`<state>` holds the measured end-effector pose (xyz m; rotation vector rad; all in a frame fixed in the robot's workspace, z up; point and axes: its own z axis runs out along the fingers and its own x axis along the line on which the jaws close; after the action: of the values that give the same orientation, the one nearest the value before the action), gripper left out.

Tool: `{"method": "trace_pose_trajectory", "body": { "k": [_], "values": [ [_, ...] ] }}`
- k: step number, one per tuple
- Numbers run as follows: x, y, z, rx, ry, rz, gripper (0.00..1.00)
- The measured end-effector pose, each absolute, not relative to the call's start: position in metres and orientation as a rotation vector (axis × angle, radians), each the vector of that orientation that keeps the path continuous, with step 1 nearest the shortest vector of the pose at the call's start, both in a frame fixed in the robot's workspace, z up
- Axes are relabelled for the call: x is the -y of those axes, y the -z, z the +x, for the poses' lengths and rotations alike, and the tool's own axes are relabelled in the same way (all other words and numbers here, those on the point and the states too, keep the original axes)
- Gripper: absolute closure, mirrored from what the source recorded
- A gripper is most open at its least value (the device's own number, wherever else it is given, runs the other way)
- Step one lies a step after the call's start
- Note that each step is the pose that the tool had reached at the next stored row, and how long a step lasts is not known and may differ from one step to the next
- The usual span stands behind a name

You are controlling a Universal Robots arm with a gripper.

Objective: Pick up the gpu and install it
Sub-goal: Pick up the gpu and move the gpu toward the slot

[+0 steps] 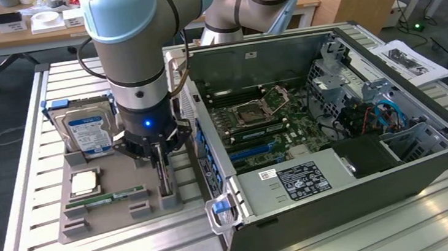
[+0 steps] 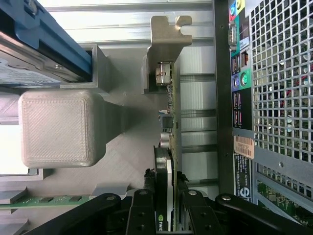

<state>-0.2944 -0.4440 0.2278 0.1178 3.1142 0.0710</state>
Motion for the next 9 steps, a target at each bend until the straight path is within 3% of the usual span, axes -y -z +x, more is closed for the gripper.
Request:
{"method": "trace_pose_trajectory", "body": {
  "k": [9],
  "values": [
    [0.444,-0.2302,-0.2944,-3.114,-0.071,0.118,0.73]
  ]
}}
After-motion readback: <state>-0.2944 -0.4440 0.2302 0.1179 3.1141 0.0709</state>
